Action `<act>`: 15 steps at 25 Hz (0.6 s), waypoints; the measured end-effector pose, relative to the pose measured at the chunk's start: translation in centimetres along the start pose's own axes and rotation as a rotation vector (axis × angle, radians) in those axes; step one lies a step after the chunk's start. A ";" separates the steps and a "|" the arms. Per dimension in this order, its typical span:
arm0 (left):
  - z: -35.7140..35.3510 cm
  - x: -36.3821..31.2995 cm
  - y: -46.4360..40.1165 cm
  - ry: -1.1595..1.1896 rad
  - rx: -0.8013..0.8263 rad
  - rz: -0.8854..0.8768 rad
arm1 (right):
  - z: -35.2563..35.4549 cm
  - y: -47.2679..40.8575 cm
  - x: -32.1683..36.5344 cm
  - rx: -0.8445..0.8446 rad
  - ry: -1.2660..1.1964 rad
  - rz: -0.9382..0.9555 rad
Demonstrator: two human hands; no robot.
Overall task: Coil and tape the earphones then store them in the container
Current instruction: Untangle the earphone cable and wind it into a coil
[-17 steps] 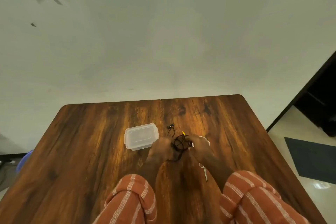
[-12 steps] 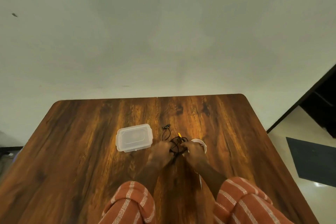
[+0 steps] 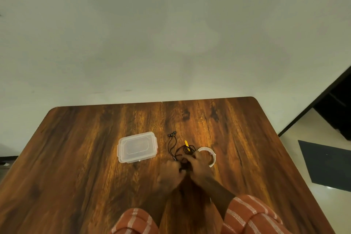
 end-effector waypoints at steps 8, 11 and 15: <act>26.7 -4.8 -4.8 0.598 -0.502 0.034 | 13.0 -6.4 10.7 -0.184 -0.705 -0.007; 36.4 -3.7 -5.1 0.909 -0.750 0.108 | 20.0 -7.2 16.4 -0.120 -0.797 0.139; 44.8 1.2 -3.4 1.216 -1.053 0.418 | 25.6 -7.3 21.1 -0.063 -0.777 0.234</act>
Point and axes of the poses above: each hand's wrist, its own y-axis away from the middle knuckle, its own z-axis out of the back of the hand, x = y × z, the point moved 5 cm from there along -y, towards the middle knuckle, and after that the axes turned 9 degrees about -x, right-handed, at the moved point
